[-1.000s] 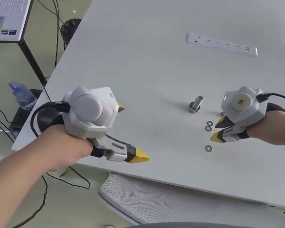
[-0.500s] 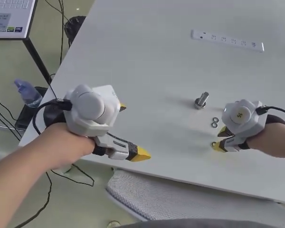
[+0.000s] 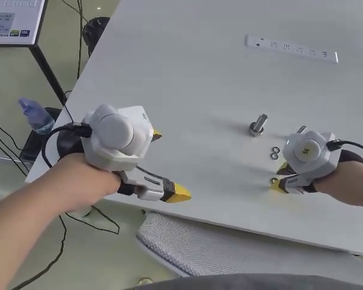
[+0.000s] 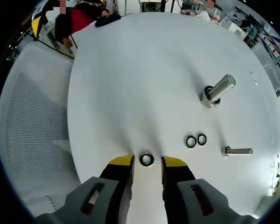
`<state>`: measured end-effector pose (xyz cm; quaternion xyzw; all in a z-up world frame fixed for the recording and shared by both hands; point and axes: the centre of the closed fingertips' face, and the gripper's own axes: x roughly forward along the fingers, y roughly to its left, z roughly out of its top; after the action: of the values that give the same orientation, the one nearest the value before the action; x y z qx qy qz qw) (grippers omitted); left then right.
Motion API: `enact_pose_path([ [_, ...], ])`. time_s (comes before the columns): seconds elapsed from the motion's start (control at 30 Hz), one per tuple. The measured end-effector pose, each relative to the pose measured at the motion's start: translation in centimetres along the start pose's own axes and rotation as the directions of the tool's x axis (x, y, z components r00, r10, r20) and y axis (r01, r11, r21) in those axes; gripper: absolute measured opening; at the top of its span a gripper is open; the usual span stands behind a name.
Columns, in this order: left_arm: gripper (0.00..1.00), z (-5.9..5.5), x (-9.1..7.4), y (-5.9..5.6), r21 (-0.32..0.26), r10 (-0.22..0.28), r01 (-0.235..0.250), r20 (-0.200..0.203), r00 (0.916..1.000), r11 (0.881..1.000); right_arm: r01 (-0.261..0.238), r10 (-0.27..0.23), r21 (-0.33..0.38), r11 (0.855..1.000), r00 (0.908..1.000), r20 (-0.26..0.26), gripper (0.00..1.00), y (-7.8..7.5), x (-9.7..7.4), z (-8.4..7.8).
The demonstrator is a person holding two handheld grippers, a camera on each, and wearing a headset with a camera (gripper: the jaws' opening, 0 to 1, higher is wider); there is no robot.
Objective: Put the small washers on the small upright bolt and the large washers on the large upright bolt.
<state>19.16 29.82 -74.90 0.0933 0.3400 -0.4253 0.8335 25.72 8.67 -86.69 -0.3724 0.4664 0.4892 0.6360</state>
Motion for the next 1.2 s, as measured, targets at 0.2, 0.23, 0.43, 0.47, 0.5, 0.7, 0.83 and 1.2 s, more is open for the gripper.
enact_pose_path([
  [0.2,0.83,0.22,-0.09,0.09,-0.013,0.003,-0.003,0.015,0.9999,1.0,-0.001,0.001,0.013,1.0,1.0,-0.002,0.23,0.05,-0.01,-0.04],
  [0.23,0.83,0.18,-0.1,0.13,-0.012,0.005,-0.005,0.014,0.9999,1.0,-0.001,0.001,0.01,1.0,1.0,-0.005,0.23,0.05,-0.01,-0.03],
  [0.43,0.83,0.13,-0.22,0.21,-0.024,0.009,-0.008,0.021,0.9997,1.0,-0.001,0.001,-0.001,1.0,0.9996,-0.027,0.16,0.08,-0.02,-0.35],
  [0.47,0.83,0.05,-0.22,0.28,-0.026,0.01,-0.01,0.021,0.9997,1.0,0.001,-0.001,0.004,1.0,0.9996,-0.029,0.16,0.06,0.0,-0.34],
  [0.5,0.83,-0.01,-0.21,0.29,-0.027,0.011,-0.01,0.019,0.9998,1.0,0.004,-0.004,0.008,1.0,0.9995,-0.032,0.16,0.07,0.02,-0.31],
  [0.7,0.83,-0.09,-0.04,0.33,-0.029,0.01,-0.009,0.02,0.9997,1.0,0.008,-0.006,0.026,1.0,0.998,-0.063,0.16,-0.11,0.24,-0.28],
  [0.83,0.83,-0.07,0.01,0.34,-0.026,0.008,-0.008,0.016,0.9998,1.0,0.006,-0.008,-0.015,1.0,0.994,-0.109,0.14,-0.26,0.4,-0.46],
  [1.2,0.82,-0.02,-0.17,0.45,-0.028,0.017,-0.016,0.023,0.9996,0.999,0.011,-0.012,-0.004,1.0,0.993,-0.118,0.13,-0.19,0.42,-0.55],
])
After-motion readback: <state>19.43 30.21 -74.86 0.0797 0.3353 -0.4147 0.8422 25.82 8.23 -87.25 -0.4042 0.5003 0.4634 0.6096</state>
